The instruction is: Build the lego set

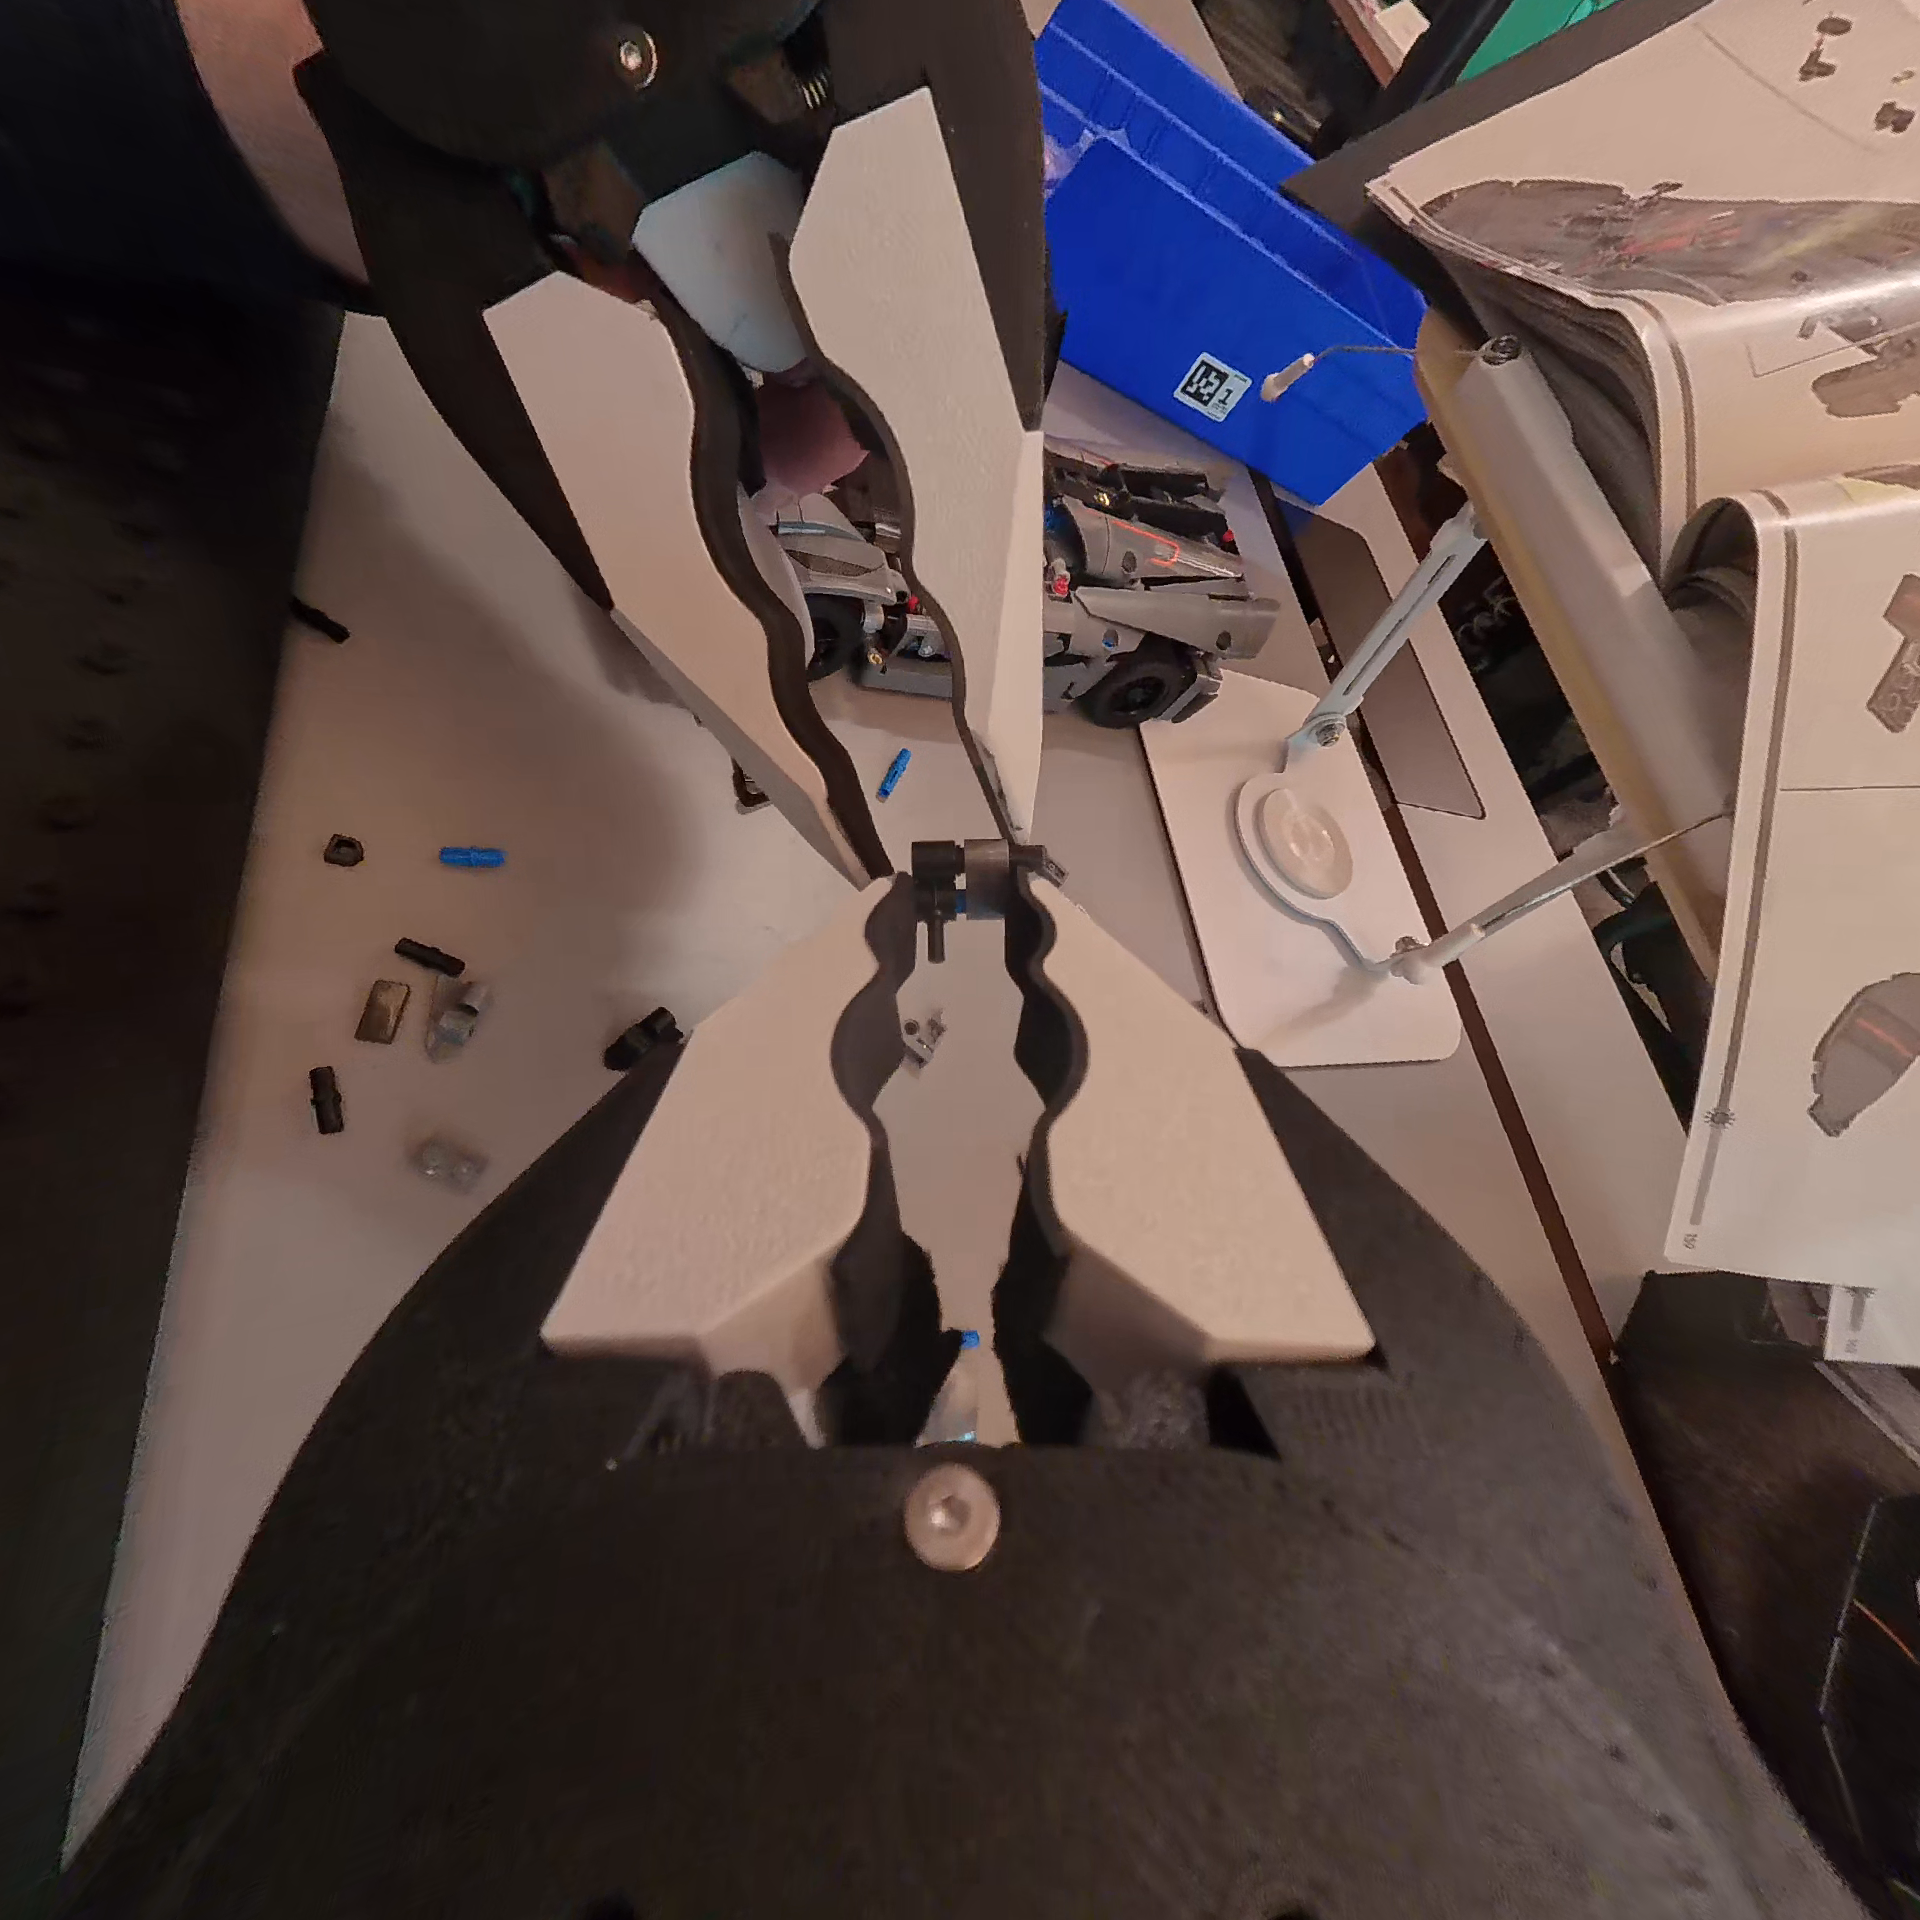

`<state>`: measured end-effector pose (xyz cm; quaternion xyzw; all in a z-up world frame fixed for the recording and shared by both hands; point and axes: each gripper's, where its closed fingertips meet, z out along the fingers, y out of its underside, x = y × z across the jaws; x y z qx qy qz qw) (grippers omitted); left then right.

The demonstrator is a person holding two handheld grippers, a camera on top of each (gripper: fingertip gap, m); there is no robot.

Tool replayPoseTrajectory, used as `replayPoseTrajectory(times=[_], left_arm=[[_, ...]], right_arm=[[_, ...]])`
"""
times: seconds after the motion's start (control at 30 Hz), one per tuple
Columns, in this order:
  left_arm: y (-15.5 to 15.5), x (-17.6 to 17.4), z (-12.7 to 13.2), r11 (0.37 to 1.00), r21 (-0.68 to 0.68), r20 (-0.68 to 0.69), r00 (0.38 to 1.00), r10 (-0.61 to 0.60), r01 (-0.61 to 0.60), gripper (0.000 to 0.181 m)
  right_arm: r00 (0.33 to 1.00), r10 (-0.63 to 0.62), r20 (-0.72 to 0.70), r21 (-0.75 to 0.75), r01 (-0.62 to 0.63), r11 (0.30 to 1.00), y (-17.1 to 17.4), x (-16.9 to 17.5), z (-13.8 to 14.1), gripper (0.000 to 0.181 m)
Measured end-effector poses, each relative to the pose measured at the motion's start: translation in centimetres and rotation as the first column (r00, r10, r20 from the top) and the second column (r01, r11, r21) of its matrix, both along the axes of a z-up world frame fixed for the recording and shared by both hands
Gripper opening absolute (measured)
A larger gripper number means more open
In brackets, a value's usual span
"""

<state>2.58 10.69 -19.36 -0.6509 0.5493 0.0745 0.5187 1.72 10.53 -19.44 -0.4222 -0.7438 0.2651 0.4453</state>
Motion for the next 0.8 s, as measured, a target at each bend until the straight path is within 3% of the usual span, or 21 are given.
replayPoseTrajectory(times=[0.33, 0.8], left_arm=[[0.35, 0.05, -0.67, 0.999, 0.004, -0.052, 0.998, 0.039, -0.039, 0.019], [0.40, -0.11, -0.49, 0.999, 0.034, -0.034, 0.999, -0.005, 0.006, 0.019]], right_arm=[[0.999, -0.026, 0.038, 0.026, 0.025, 0.999, 0.32, 0.11, -0.65, 0.013], [1.000, -0.013, 0.004, 0.124, 0.012, 0.992, 0.58, -0.04, -0.44, 0.014]])
